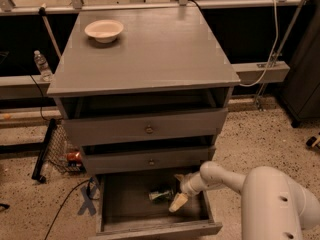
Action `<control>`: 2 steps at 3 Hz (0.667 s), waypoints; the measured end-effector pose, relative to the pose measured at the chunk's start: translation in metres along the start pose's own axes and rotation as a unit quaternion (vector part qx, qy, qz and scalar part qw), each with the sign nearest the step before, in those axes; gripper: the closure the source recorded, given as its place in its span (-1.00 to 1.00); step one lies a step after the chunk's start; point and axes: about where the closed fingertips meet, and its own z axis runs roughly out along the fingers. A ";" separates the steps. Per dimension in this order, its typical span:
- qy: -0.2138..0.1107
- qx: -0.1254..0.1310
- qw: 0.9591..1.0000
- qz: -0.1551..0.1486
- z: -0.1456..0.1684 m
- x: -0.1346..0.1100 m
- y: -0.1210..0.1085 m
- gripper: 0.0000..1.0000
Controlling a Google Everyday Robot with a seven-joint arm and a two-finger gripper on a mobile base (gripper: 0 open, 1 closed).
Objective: Pick green can from bottom drawer and place on counter
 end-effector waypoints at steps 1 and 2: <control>-0.024 -0.006 1.000 -0.011 0.027 -0.001 -0.004 -1.00; -0.024 -0.006 1.000 -0.011 0.027 -0.001 -0.004 -1.00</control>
Offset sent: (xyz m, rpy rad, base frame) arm 0.0115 0.0224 -0.0286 0.0746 -0.0179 0.0274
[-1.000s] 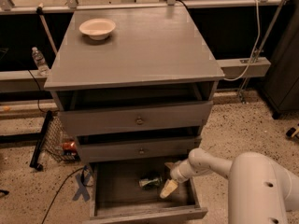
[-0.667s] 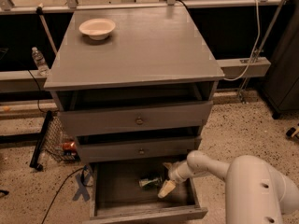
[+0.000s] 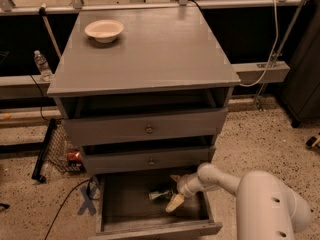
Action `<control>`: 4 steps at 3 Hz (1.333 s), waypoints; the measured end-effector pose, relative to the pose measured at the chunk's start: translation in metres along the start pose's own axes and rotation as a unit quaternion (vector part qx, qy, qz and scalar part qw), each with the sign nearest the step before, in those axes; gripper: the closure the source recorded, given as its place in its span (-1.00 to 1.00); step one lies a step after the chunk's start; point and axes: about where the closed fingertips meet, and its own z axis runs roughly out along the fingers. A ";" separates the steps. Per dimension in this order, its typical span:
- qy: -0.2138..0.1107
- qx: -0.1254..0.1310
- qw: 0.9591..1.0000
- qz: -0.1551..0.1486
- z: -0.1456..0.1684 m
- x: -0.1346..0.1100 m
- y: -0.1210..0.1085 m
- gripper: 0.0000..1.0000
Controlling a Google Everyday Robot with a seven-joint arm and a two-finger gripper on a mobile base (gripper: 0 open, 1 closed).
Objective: Pick green can from bottom drawer and place on counter
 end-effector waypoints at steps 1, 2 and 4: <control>-0.014 -0.004 1.000 0.001 0.010 0.004 -0.002 -1.00; -0.014 -0.015 1.000 -0.003 0.030 0.007 -0.004 -1.00; -0.025 -0.034 0.999 -0.014 0.064 0.006 -0.009 -0.89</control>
Offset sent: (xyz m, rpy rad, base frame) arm 0.0127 0.0124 -0.0335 0.0203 0.0048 0.0211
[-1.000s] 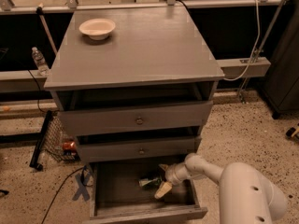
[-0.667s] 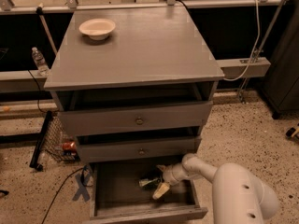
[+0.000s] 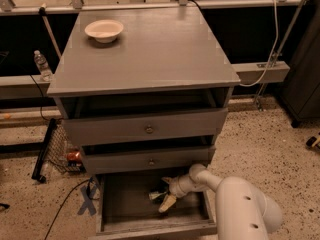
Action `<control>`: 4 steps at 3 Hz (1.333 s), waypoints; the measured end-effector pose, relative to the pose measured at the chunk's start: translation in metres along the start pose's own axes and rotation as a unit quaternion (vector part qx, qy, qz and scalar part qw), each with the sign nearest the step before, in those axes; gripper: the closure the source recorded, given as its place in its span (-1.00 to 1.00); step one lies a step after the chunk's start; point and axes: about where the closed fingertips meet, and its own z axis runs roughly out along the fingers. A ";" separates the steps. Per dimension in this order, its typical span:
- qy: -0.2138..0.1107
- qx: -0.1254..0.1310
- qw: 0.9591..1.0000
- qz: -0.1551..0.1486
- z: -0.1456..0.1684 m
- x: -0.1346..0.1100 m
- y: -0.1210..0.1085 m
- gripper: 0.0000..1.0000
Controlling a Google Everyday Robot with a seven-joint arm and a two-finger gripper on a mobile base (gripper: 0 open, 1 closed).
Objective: Pick green can from bottom drawer and place on counter
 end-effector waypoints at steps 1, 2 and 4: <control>0.000 -0.002 1.000 0.000 0.002 0.000 0.002 -0.45; -0.001 -0.004 1.000 0.001 0.005 0.000 0.004 0.03; -0.002 -0.009 1.000 0.001 0.010 -0.001 0.008 0.94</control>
Offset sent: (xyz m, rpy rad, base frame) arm -0.0016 0.0018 -0.0012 0.0013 0.0028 0.0023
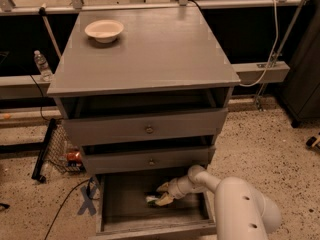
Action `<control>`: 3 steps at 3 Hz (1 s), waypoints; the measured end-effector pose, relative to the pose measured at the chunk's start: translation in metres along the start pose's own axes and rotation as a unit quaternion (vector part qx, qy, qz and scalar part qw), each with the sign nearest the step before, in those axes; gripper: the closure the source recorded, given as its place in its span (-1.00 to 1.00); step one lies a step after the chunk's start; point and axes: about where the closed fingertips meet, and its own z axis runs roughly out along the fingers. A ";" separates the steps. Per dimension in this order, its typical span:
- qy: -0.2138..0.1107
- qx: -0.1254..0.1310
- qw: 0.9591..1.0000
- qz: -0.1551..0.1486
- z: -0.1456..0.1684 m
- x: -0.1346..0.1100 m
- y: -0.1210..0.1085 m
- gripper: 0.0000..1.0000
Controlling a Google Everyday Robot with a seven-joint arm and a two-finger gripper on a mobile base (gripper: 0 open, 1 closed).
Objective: Pick green can from bottom drawer and place on counter
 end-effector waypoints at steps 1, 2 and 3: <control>0.000 -0.001 1.000 0.000 0.001 0.000 0.001 1.00; 0.002 -0.002 1.000 -0.010 -0.003 -0.007 0.005 1.00; 0.015 0.012 0.999 -0.029 -0.018 -0.023 0.010 1.00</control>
Offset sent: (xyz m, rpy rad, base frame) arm -0.0053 0.0022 0.0253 -0.0111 -0.0377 0.0378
